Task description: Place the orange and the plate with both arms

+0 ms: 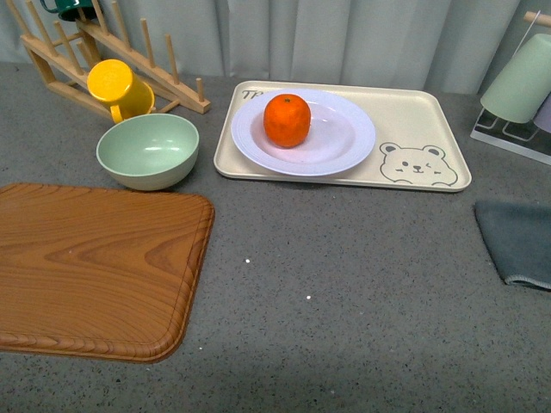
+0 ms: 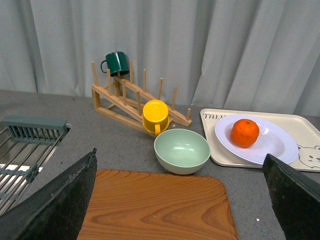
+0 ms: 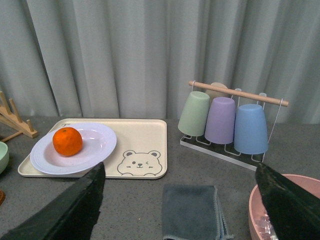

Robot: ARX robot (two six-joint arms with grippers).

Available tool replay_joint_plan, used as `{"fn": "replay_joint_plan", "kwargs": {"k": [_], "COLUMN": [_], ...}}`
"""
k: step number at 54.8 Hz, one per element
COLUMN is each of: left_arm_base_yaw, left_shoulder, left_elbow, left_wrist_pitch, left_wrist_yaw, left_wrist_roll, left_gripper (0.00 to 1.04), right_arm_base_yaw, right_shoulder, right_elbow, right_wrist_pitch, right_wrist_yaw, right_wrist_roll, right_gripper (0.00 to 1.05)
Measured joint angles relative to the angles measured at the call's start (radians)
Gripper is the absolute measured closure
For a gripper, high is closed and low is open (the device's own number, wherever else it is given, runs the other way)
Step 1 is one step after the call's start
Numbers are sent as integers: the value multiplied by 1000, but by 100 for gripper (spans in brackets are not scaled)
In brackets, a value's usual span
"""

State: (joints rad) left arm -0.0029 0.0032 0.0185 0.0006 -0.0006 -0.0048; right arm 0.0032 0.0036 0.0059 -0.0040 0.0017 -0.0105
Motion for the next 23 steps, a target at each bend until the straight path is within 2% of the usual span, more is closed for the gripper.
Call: {"fn": "replay_joint_plan", "kwargs": {"k": [23], "left_arm_base_yaw": [0], "left_shoulder": [0], "left_elbow": [0], "left_wrist_pitch": [0], "left_wrist_yaw": [0], "left_wrist_roll": [0], "left_gripper": [6], "right_arm_base_yaw": [0], "right_shoulder": [0], "right_elbow": [0], "right_wrist_pitch": [0], "right_wrist_yaw": [0], "right_wrist_roll": [1], "right_gripper": [9]}}
